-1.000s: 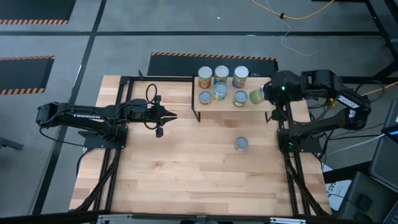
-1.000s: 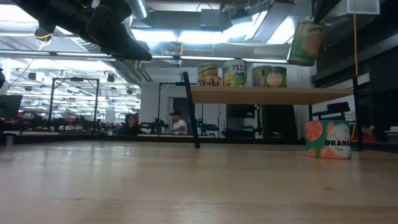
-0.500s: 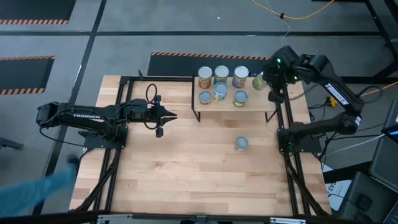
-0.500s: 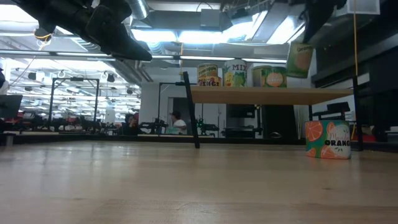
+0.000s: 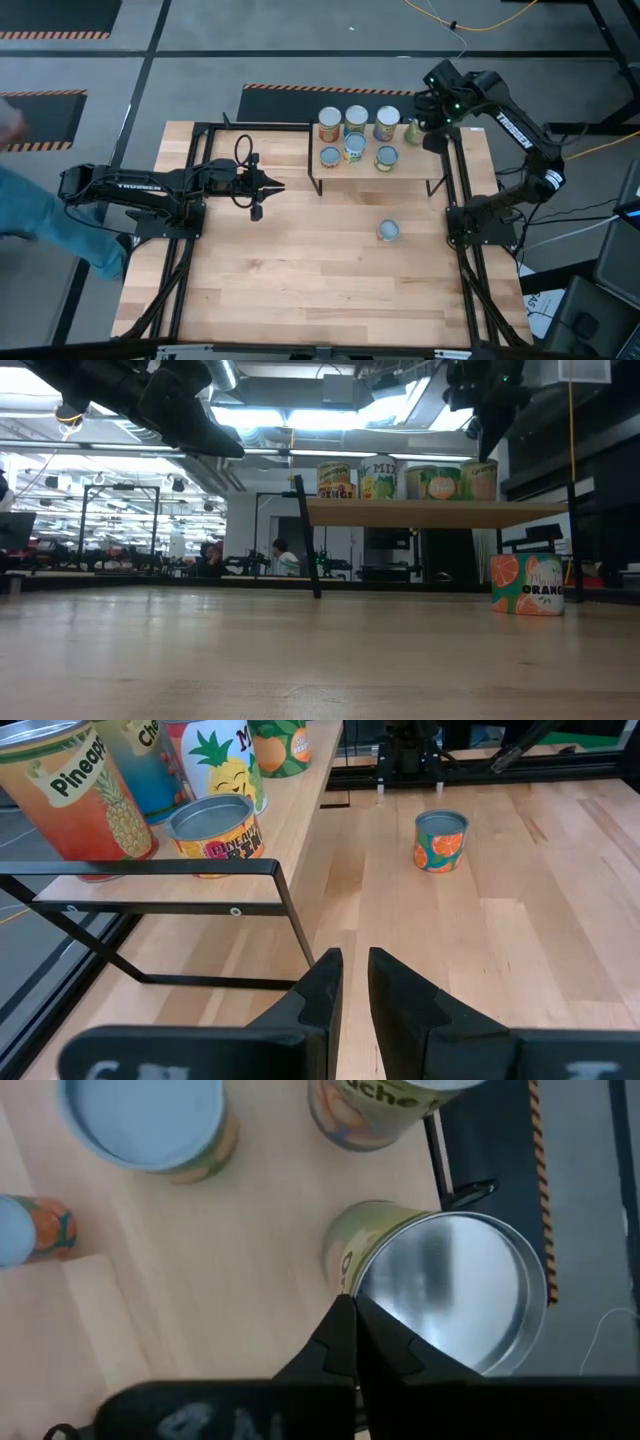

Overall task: Pick and place cans onto a shelf
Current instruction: Put the light green canned oranges on the shelf

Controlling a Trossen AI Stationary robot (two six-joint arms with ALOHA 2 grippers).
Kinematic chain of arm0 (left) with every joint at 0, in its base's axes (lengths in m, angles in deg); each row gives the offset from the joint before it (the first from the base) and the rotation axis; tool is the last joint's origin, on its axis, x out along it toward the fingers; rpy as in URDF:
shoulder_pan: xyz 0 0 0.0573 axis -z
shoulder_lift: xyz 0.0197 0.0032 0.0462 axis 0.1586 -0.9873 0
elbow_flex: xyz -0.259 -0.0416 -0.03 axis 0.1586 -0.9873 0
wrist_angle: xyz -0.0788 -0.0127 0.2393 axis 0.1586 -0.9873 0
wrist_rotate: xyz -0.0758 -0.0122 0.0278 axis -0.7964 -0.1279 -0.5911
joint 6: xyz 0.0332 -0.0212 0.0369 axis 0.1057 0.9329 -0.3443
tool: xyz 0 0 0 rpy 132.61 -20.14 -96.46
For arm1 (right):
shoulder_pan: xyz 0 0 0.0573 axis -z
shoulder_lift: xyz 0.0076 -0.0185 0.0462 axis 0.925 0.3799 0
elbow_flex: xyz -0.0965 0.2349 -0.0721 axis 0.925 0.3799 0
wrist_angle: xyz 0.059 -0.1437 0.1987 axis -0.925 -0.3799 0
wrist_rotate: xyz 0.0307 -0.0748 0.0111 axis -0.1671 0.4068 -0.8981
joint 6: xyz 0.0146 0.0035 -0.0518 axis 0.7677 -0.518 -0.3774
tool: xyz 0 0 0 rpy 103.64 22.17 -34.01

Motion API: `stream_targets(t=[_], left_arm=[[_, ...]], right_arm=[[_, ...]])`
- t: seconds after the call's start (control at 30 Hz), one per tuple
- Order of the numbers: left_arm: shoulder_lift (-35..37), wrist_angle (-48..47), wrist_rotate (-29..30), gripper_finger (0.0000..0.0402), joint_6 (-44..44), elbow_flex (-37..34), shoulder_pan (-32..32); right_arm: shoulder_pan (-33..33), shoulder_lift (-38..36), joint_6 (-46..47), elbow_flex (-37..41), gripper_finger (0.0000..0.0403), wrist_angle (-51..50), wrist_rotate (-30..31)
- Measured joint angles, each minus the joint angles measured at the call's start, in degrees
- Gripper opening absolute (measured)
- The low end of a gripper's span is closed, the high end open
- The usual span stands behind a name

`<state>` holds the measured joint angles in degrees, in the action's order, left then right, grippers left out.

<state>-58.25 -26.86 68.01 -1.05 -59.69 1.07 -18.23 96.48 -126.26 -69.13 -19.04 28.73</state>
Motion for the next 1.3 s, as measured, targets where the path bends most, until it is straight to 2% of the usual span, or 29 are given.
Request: stream_targets(t=[0.27,0.57,1.3], left_arm=[[-0.02,0.00,0.00,0.0044,0.02,0.00,-0.01],[-0.01,-0.02,0.00,0.0044,0.05,-0.01,-0.01],[0.00,-0.02,0.01,0.0044,0.09,0.00,0.00]], right_arm=[[1.10,1.06,-2.49,0.00,0.0001,-0.03,-0.07],[1.08,1.09,-2.49,0.00,0.0022,-0.03,-0.06],[1.08,1.09,-2.40,0.00,0.0026,0.78,0.02]])
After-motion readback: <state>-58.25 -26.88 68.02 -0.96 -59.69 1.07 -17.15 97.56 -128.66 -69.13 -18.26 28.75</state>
